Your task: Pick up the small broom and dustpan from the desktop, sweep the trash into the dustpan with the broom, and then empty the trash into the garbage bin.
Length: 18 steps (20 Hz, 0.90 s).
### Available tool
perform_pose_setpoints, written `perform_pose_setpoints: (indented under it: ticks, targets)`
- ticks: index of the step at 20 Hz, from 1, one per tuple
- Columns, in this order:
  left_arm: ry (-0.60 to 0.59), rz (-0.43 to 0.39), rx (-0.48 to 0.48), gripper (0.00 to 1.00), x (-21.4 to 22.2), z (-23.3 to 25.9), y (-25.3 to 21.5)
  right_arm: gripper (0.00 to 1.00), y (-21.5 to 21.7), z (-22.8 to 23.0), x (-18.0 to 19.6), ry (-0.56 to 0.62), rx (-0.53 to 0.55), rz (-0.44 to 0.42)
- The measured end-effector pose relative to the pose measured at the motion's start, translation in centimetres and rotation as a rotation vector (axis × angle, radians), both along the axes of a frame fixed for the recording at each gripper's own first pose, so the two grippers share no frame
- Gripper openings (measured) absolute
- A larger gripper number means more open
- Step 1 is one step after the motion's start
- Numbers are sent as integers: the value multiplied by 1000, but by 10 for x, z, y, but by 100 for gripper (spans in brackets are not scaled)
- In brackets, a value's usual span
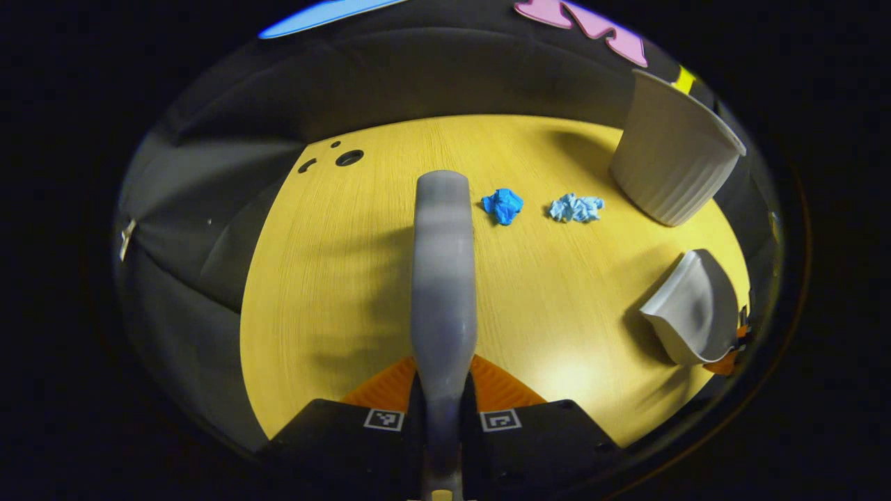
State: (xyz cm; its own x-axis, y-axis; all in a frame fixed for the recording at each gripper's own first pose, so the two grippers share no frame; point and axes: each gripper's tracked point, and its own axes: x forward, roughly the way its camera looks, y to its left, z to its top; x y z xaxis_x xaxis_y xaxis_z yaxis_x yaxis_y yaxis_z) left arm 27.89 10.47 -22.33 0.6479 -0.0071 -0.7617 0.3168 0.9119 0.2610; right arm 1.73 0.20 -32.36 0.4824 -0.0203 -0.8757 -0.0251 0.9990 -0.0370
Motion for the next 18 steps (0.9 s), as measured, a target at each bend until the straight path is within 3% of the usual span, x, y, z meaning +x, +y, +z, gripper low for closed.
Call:
perform_pose_setpoints:
  ticks: [1,6,7,11,15,16,18]
  targets:
    - [-1,-20,39,25,13,-3,-2,34,-2,0,2,2,-4,10]
    - [47,-76,146,25,65,-13,-11,34,-20,2,5,17,-32,49]
    - [45,-112,185,29,77,-10,-12,34,-24,2,5,22,-34,50]
    - [23,-294,351,26,118,-5,-34,34,-31,-3,9,36,-45,90]
    - [18,-470,361,29,129,-3,-77,34,-29,-7,13,39,-50,146]
    - [24,-517,355,23,128,-6,-88,34,-30,-7,12,41,-50,155]
    - [27,-582,396,27,127,-7,-100,34,-31,-1,10,32,-59,186]
